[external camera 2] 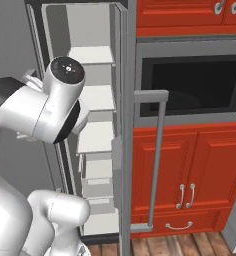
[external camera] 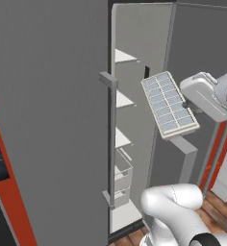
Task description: The ice cube tray has been filled with water. Take the tray and place it in the freezer to make ice. Close the freezer door after placing the tray.
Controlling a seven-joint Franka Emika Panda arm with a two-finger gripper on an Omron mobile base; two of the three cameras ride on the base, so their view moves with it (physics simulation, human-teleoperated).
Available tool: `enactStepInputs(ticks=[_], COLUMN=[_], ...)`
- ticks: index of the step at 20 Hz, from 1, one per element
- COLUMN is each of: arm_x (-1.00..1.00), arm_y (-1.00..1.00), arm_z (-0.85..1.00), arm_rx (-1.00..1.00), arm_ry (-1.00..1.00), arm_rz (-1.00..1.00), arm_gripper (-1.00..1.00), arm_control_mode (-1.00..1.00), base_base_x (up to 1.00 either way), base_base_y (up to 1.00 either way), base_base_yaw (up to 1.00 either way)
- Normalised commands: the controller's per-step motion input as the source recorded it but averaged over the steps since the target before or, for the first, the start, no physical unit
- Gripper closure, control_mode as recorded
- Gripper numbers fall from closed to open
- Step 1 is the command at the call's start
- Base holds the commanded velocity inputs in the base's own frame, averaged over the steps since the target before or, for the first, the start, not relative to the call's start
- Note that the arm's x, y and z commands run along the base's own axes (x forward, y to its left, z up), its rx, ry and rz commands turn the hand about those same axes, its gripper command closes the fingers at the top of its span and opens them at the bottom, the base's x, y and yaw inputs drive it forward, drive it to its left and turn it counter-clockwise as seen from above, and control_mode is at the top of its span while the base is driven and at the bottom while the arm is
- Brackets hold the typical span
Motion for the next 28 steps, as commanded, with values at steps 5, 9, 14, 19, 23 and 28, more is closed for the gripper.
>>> enactStepInputs(ticks=[5, 9, 14, 19, 23, 28], arm_x=[-0.04, -0.07, 0.07, 0.07, 0.06, 0.34], arm_y=[0.00, 0.02, 0.06, 0.06, 0.00, -0.04], arm_z=[0.00, 0.00, 0.15, 0.59, 0.69, 0.24], arm_rx=[-0.13, -0.21, -0.20, -0.14, -0.02, 0.00], arm_ry=[-0.07, -0.07, -0.01, 0.02, 0.11, 0.17], arm_rz=[0.00, -0.11, -0.17, -0.17, -0.04, 0.06], arm_gripper=[1.00, 1.00, 1.00, 1.00, 1.00, 1.00], arm_control_mode=[-1.00, -1.00, -1.00, -1.00, -1.00, -1.00], base_base_x=[0.00, 0.00, 0.00, 0.00, 0.00, 0.00], base_base_y=[0.00, 0.00, 0.00, 0.00, 0.00, 0.00], base_base_yaw=[0.00, 0.00, 0.00, 0.00, 0.00, 0.00])
